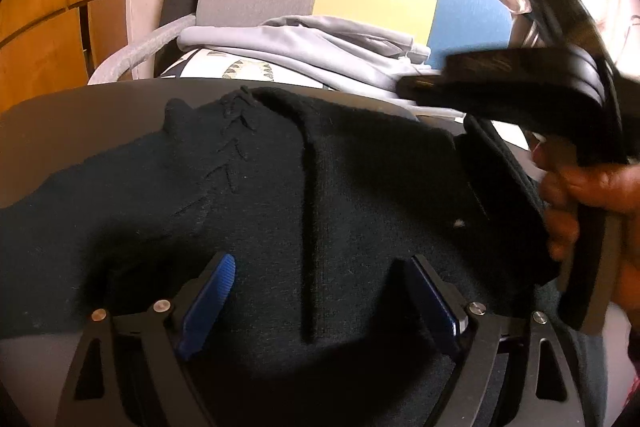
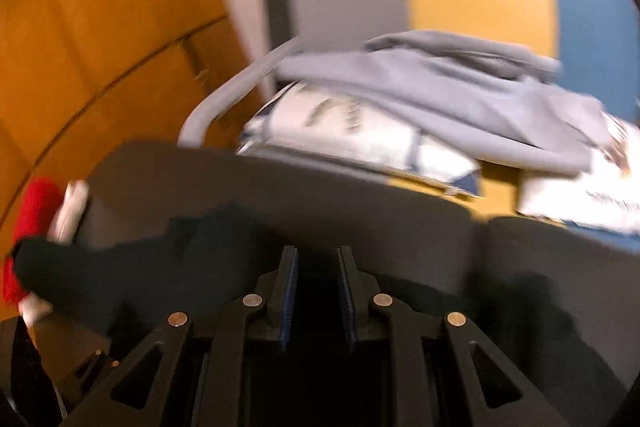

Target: Fold clothes

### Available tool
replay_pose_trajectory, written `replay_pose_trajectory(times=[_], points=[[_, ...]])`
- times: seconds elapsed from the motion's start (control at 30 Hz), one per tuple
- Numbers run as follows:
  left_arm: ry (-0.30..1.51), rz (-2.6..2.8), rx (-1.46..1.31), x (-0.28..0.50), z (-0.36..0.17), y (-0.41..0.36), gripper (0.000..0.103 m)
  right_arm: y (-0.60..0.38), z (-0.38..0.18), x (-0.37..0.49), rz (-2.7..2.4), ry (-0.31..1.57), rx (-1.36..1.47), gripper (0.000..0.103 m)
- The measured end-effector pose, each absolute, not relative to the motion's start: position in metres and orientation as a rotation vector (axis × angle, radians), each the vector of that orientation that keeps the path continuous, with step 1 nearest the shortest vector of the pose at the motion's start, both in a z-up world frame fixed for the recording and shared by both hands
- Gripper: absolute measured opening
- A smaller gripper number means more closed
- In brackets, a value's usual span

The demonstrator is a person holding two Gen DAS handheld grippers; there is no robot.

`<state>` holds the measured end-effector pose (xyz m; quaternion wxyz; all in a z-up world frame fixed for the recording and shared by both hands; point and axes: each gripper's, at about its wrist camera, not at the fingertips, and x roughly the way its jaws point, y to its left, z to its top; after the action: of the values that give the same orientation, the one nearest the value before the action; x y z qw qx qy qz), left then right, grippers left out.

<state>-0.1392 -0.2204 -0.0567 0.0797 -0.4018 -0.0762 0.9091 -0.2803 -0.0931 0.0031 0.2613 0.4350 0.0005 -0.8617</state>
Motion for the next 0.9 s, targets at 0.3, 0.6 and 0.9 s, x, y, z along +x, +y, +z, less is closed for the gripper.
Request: replay_pose_trajectory(times=[0.3,0.6,0.9], points=[[-0.272,2.698,-1.17,-0.138,-0.058,-0.223,0.093,-0.075,-0.016,-0.263,-2.349,-0.172,1.261,0.019],[-0.263,2.699,-1.175,-0.136,-0.057,-0.221,0.094,0.113,-0.003,-0.134,-2.504,-0.86,1.242,0.025],[-0.202,2.717,-1.206,-0.14,-0.057,-0.215,0.095,0.337,-0.023,0.046,-2.843,-1.57,1.222,0.028]])
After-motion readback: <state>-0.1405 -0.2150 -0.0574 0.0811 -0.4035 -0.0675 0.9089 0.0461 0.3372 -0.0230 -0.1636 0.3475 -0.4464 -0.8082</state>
